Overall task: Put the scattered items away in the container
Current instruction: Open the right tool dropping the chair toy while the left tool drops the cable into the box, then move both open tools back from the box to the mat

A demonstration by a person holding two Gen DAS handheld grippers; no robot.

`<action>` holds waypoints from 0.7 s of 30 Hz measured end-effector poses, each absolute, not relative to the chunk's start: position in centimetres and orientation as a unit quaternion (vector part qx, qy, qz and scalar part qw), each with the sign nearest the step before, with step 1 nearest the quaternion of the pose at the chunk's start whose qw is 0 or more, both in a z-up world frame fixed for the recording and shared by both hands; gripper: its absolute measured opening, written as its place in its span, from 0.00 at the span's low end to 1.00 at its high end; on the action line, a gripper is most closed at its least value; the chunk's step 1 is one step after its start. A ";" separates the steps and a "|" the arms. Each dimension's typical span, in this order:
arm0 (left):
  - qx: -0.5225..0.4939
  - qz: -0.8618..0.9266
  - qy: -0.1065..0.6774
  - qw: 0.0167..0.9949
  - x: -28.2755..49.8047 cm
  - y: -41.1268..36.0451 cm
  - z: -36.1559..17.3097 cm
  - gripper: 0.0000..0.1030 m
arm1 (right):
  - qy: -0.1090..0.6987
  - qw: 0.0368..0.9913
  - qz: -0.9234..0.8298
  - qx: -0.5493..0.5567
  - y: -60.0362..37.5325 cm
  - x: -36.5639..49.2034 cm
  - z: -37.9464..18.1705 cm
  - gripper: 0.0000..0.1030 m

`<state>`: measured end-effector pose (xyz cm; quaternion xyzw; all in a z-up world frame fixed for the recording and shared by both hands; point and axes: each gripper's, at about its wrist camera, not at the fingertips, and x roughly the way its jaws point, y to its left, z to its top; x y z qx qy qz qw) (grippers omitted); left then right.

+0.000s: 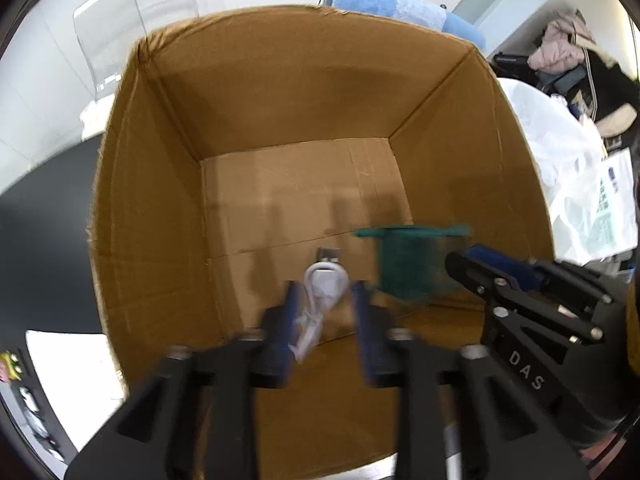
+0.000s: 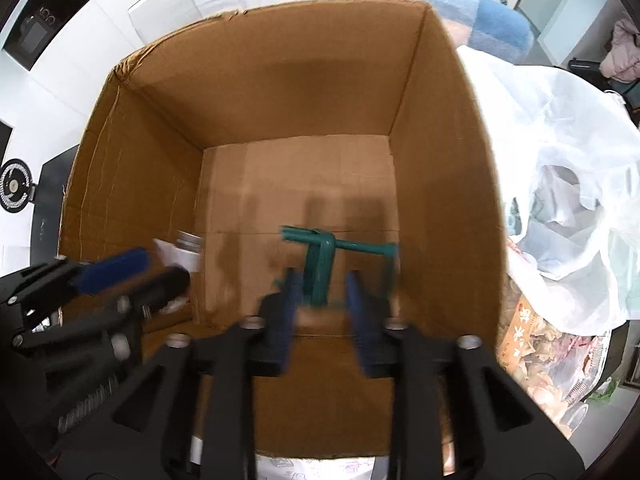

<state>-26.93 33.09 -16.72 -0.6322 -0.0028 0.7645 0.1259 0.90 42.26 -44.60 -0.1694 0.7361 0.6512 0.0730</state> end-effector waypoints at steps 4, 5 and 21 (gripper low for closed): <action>-0.614 0.780 -0.007 0.118 -25.6 32.0 -14.8 0.75 | 0.750 0.087 0.636 -0.160 41.9 2.6 -45.1 0.64; -0.611 0.783 -0.011 0.118 -25.3 31.6 -14.3 0.77 | 0.752 0.093 0.633 -0.156 41.8 3.0 -45.0 0.76; -0.571 0.814 -0.030 0.104 -18.5 23.6 -6.8 0.90 | 0.739 0.129 0.648 -0.132 38.6 7.8 -34.9 1.00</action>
